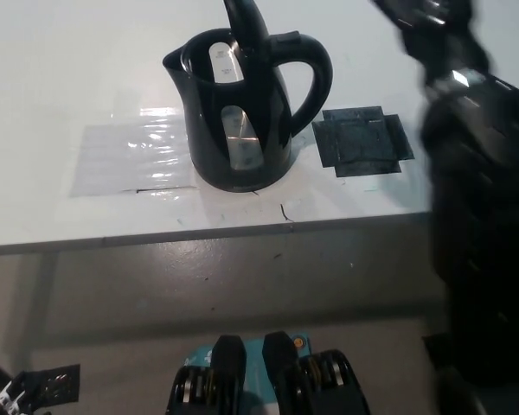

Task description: The robot uses its right hand to push down on the lid of a kettle kept in the middle of the desk to close it

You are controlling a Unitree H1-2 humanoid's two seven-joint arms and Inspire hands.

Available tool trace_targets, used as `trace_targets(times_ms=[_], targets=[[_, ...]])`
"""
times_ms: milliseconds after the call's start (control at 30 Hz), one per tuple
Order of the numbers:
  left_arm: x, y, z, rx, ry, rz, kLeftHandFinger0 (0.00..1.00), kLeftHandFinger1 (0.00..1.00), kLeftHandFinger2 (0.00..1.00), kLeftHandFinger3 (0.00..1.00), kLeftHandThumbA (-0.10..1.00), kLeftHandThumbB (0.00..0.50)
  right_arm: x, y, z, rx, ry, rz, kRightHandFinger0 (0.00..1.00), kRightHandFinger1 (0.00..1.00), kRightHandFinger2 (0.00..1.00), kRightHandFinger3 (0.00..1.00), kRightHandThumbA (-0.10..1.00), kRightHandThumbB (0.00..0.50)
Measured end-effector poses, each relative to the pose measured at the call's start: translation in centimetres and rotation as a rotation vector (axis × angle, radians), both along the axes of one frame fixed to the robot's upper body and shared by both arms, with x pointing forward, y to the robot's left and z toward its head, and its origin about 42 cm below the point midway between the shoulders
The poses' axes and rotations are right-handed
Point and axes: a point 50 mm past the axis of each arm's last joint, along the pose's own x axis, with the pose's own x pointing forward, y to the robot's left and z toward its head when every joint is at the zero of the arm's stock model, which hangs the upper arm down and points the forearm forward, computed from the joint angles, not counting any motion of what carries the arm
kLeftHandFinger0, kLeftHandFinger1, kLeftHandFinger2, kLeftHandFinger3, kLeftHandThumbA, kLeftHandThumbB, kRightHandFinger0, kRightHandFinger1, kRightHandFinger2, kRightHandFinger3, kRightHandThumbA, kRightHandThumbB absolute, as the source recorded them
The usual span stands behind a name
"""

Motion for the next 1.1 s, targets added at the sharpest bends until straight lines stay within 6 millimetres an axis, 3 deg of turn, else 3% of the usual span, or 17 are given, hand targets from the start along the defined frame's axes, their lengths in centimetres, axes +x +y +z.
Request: trace_targets(times_ms=[100,167,300,433,500,667,800,867,1100], targets=[[0.0,-0.1,-0.1,-0.004,0.0,0.001,1.0,1.0,1.0,1.0,0.16,0.237,2.5,2.1,-1.4,-0.031,0.114,-0.012,1.0,1.0,1.0,1.0,0.15,0.046],[0.0,-0.3,-0.1,-0.011,-0.001,0.003,1.0,1.0,1.0,1.0,0.17,0.236,4.0,3.2,-2.7,-0.066,0.192,-0.032,0.94,1.0,1.0,1.0,0.16,0.06],[-0.1,-0.4,0.0,-0.016,-0.006,0.004,1.0,1.0,1.0,1.0,0.19,0.241,6.6,5.2,-5.3,-0.125,0.327,-0.073,0.94,1.0,1.0,1.0,0.16,0.058],[0.0,-0.4,0.5,-0.017,-0.025,0.003,1.0,1.0,1.0,1.0,0.16,0.233,7.9,7.0,-5.9,-0.162,0.372,-0.101,0.9,0.97,1.0,1.0,0.2,0.061],[0.0,-0.4,0.5,-0.019,-0.027,0.004,1.0,1.0,1.0,1.0,0.15,0.233,8.4,7.9,-5.6,-0.175,0.372,-0.112,0.89,0.96,1.0,1.0,0.24,0.061],[-0.1,-0.5,0.6,-0.021,-0.029,0.002,1.0,1.0,1.0,1.0,0.16,0.217,8.9,10.0,-4.3,-0.2,0.362,-0.135,0.78,0.84,1.0,1.0,0.19,0.07],[-0.1,-0.5,0.6,-0.02,-0.029,0.002,1.0,1.0,1.0,1.0,0.15,0.225,9.3,10.7,-3.1,-0.225,0.35,-0.158,0.78,0.8,0.91,1.0,0.22,0.067],[-0.1,-0.5,0.7,-0.021,-0.031,0.0,1.0,1.0,1.0,1.0,0.16,0.229,9.5,11.0,-2.4,-0.235,0.345,-0.163,0.74,0.77,0.87,1.0,0.23,0.07],[-0.1,-0.7,0.7,-0.023,-0.032,-0.007,1.0,1.0,1.0,1.0,0.17,0.208,9.4,12.2,1.4,-0.233,0.275,-0.161,0.72,0.77,0.88,1.0,0.22,0.07]])
